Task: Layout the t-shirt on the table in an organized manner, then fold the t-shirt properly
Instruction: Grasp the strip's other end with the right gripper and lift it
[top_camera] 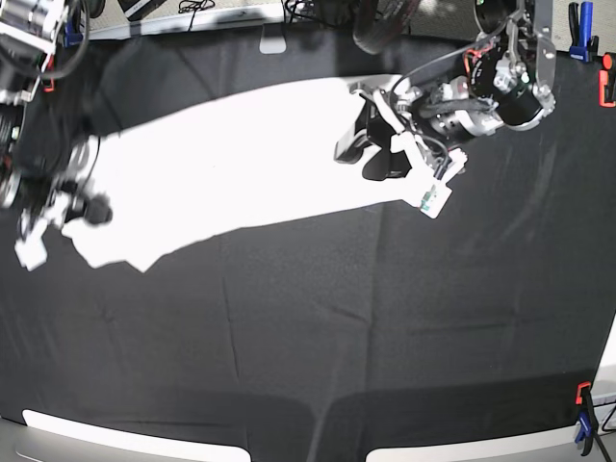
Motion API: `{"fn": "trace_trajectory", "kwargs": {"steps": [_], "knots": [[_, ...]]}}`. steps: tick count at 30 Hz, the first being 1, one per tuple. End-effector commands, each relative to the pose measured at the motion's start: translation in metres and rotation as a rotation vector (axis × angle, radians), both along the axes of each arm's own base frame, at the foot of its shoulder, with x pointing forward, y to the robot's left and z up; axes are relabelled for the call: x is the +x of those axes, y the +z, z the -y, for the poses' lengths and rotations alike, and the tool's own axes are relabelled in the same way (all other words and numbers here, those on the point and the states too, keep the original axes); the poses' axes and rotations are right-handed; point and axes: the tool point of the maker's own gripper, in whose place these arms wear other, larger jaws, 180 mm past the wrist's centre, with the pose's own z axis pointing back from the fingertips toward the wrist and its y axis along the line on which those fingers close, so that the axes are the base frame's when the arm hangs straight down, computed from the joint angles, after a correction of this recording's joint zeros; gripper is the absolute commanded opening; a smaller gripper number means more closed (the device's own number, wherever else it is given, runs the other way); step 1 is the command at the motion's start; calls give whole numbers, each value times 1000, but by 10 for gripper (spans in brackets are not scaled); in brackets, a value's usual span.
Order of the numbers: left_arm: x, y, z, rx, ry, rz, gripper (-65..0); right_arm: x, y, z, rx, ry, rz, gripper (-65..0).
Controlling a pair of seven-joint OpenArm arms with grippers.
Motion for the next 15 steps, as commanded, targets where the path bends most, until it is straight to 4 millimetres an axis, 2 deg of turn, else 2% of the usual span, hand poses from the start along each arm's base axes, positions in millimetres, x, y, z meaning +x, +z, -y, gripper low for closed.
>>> {"fn": "trace_trajectory", "kwargs": {"steps": [1,6,8,11,15], "knots": [[4,12,3,-35,2,37,-383,19,28,12,-29,-10,83,-650],[4,12,3,-35,2,38,-383,47,62,5,11,-4,189,-650],[4,12,3,-35,2,38,-383,48,63,-4,21,20,181,-650],[4,12,3,-35,2,38,-383,39,53,-26,22,98,112,-650],[4,12,3,-35,2,38,-383,43,62,-52,24,142,175,-650]]}}
